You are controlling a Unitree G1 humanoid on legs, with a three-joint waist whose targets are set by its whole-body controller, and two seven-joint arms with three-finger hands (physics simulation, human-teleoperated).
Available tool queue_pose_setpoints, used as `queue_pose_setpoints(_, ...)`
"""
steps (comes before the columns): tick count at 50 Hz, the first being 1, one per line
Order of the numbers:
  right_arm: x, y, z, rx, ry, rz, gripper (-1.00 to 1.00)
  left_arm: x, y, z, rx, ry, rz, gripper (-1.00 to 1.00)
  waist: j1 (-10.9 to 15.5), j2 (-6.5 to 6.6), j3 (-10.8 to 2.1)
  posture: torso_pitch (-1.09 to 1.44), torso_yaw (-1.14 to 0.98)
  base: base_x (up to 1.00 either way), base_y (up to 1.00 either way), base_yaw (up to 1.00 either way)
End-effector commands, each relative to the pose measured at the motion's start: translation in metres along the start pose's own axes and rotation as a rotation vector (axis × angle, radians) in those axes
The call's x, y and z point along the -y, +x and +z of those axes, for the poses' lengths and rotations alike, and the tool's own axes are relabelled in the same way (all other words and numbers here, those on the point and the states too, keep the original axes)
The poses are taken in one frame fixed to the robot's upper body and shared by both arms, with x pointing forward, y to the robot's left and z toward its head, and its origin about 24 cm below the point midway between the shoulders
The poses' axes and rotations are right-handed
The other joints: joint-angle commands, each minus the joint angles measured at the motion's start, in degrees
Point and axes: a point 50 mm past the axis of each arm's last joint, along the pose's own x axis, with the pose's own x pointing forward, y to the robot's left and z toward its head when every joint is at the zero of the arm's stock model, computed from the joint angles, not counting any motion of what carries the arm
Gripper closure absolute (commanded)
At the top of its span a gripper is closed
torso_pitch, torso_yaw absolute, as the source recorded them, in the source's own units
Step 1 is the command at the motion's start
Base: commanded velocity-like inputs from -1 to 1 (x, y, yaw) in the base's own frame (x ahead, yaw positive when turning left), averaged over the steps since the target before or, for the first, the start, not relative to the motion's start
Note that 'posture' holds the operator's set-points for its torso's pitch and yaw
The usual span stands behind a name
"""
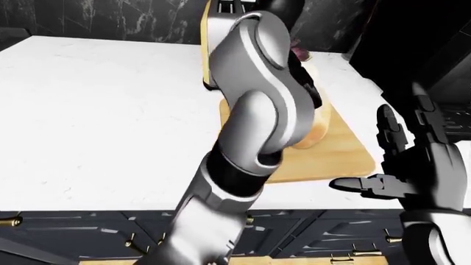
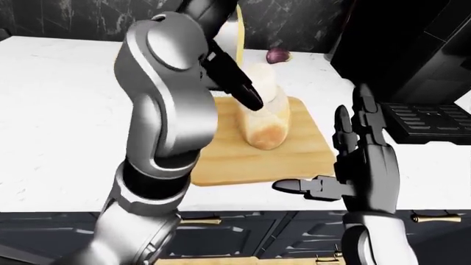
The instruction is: Pick up the wedge of cheese and place it on the slice of bread to prepare a simple cheese on bread dish.
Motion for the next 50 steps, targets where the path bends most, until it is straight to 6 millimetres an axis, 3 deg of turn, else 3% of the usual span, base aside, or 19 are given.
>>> queue_pose_setpoints(1, -0.001, -0.001, 0.011, 0.065, -0.014, 0.004, -1.00, -0.013, -0.014, 0.009, 0.040, 0.018, 0.057, -1.00, 0.0, -0.29, -1.11, 0.00, 0.00, 0.00, 0.00, 0.00)
queue_pose_setpoints(14, -0.005, -0.002, 0.014, 0.067, -0.024, 0.008, -1.00, -0.035, -0.099, -0.003, 0.134, -0.041, 0.180, -1.00, 0.1, -0.53, -0.45, 0.00, 0.00, 0.00, 0.00, 0.00)
queue_pose_setpoints(18, -0.006, -0.002, 0.015, 0.068, -0.029, 0.008, -1.00, -0.047, -0.119, -0.017, 0.137, -0.077, 0.246, -1.00, 0.2, -0.57, -0.19, 0.00, 0.00, 0.00, 0.00, 0.00)
queue_pose_setpoints(24, -0.009, -0.002, 0.016, 0.070, -0.034, 0.014, -1.00, -0.056, -0.143, -0.054, 0.118, -0.108, 0.298, -1.00, 0.2, -0.22, -0.11, 0.00, 0.00, 0.00, 0.00, 0.00)
queue_pose_setpoints(32, -0.012, -0.001, 0.017, 0.070, -0.042, 0.019, -1.00, -0.082, -0.144, -0.093, 0.070, -0.166, 0.366, -1.00, 0.1, 0.66, -0.37, 0.00, 0.00, 0.00, 0.00, 0.00)
queue_pose_setpoints(37, -0.008, -0.003, 0.017, 0.070, -0.040, 0.013, -1.00, -0.104, -0.138, -0.130, 0.004, -0.237, 0.439, -1.00, 0.0, 1.44, -0.68, 0.00, 0.00, 0.00, 0.00, 0.00)
queue_pose_setpoints(50, -0.009, -0.001, 0.016, 0.063, -0.044, 0.008, -1.00, -0.118, -0.146, -0.189, -0.084, -0.311, 0.492, -1.00, -0.5, 3.25, -1.20, 0.00, 0.00, 0.00, 0.00, 0.00)
